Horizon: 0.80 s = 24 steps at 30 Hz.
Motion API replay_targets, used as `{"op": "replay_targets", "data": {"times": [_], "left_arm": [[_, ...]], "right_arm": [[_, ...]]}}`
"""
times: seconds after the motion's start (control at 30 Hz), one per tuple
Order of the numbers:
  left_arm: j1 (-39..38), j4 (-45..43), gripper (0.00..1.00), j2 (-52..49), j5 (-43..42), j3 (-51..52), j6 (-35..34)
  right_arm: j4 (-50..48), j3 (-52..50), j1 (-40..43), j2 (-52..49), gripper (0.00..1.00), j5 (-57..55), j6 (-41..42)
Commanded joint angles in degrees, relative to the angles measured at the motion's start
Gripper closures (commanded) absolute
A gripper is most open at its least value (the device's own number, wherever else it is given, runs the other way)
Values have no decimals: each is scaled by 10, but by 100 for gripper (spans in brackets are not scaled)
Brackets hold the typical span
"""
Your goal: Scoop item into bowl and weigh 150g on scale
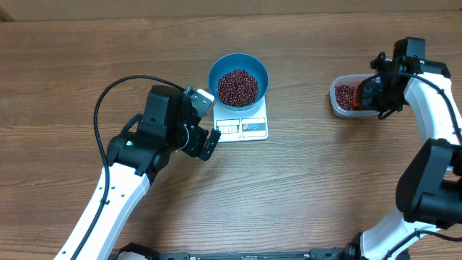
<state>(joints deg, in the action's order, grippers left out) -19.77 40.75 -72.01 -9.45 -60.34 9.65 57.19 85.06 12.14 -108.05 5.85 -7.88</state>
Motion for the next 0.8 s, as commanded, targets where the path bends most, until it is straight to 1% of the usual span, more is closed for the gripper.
{"op": "replay_targets", "data": {"times": [0.0, 0.1, 0.37, 0.5, 0.6, 0.7, 0.77], "left_arm": [[2, -1, 0, 4, -6, 2, 11], [2, -1, 0, 4, -6, 2, 11], [2, -1, 0, 4, -6, 2, 11], [2, -1, 0, 4, -6, 2, 11], [2, -1, 0, 4, -6, 2, 11], [2, -1, 1, 4, -6, 2, 11], [2, -1, 0, 4, -6, 2, 11]], "right_arm": [[-3, -6, -7, 11, 96, -1, 3], [0, -8, -13, 11, 96, 27, 3], [-8, -40, -47, 5, 96, 33, 1], [-5, -40, -48, 5, 96, 73, 1], [-3, -39, -39, 5, 96, 103, 1], [2, -39, -5, 5, 96, 170, 1], [5, -39, 12, 5, 96, 191, 2]]}}
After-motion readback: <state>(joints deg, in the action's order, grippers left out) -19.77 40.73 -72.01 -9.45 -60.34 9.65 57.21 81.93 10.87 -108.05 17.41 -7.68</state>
